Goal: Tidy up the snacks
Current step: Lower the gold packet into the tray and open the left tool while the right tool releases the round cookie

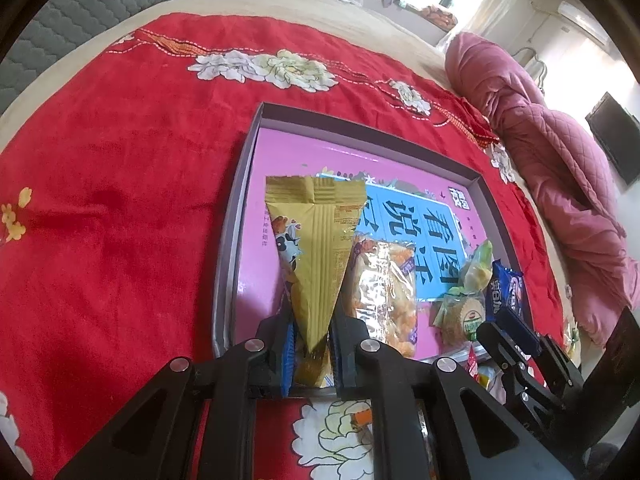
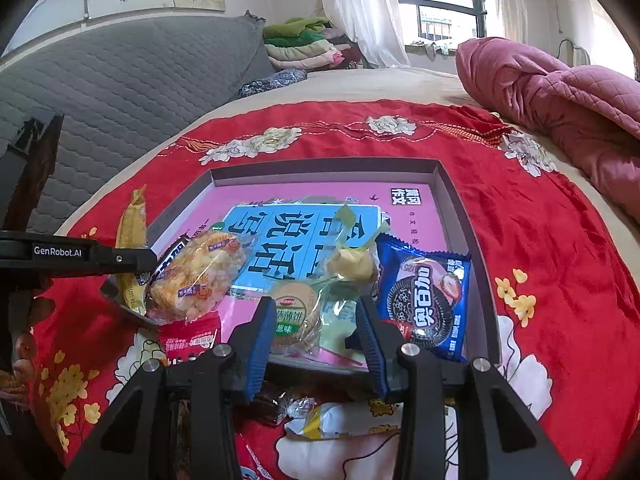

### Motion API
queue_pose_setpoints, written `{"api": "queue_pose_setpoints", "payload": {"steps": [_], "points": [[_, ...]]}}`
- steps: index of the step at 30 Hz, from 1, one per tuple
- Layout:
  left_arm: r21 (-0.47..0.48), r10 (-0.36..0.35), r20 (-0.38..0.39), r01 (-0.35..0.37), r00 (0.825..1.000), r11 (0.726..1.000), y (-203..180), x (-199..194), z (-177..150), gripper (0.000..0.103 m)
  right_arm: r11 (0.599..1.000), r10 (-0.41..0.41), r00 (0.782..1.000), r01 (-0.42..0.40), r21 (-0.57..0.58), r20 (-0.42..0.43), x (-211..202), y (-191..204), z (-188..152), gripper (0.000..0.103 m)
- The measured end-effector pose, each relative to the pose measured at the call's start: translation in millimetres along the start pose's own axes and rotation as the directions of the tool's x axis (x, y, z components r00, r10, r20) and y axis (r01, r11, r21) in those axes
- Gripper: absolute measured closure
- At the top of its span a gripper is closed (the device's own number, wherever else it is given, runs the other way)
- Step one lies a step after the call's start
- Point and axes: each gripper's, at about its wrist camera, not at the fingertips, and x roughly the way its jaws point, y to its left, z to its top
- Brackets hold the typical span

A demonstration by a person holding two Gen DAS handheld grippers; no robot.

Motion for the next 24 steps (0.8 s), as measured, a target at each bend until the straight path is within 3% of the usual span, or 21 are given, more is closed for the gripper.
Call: {"api": "queue_pose_setpoints", "payload": {"steps": [6, 10, 17, 24], "points": [[0.021, 0.01, -0.009, -0.01, 1.0, 1.0, -4.4, 1.8, -2.1, 0.082, 1.0, -0.001, 1.0, 0.001, 0.004, 0.0, -1.4, 0.6, -0.8, 0.061], [0.026, 0.01, -0.006, -0.01, 1.0, 1.0, -5.4, -0.2, -1.8, 0.06, 1.0, -0.002, 1.0, 0.002, 0.005, 0.001, -2.2, 0.2, -1.2, 0.061], [0.017, 0.005, 0.006, -0.005, 1.0, 1.0, -3.8, -5.6, -0.4, 0.059, 1.0, -0.003, 1.0, 0.003, 0.008, 0.001, -3.3, -1.0, -1.7, 0.061], [0.028, -0.048, 0.02, 0.047, 0.999, 0.999, -9.3, -13.9, 0.3, 0.055, 1.0, -0.007, 1.0, 0.007, 0.016, 0.005, -5.3, -3.5, -1.7, 0.061]]}}
